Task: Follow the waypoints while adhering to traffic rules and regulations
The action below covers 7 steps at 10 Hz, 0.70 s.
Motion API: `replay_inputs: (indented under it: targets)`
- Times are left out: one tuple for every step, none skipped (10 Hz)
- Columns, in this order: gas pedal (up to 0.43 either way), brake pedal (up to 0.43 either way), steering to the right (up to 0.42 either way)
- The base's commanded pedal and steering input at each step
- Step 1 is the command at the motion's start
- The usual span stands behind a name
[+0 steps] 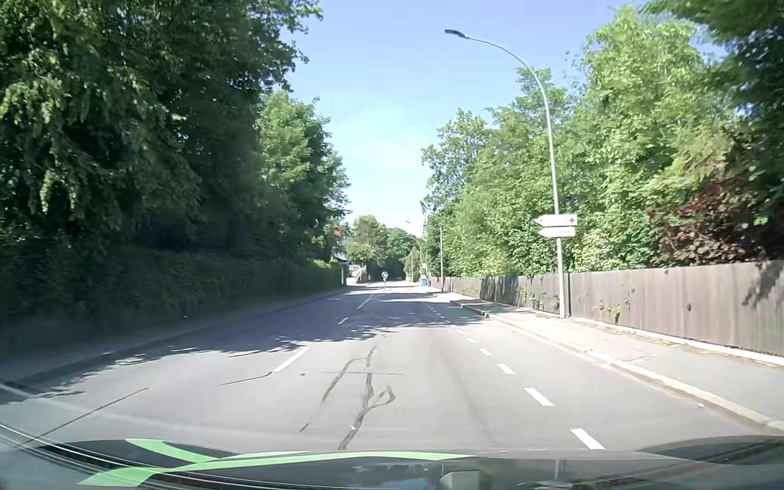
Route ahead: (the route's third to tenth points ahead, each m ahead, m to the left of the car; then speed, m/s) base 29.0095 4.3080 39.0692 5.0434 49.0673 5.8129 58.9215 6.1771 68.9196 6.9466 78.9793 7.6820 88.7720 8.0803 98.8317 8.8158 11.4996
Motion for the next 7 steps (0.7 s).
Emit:
replay_inputs:
  targets:
    - [0.110,0.000,-0.012]
    - [0.039,0.000,-0.012]
    - [0.008,0.000,-0.012]
    - [0.000,0.000,-0.012]
    - [0.000,0.000,-0.012]
    - [0.000,0.000,-0.012]
    - [0.000,0.000,-0.012]
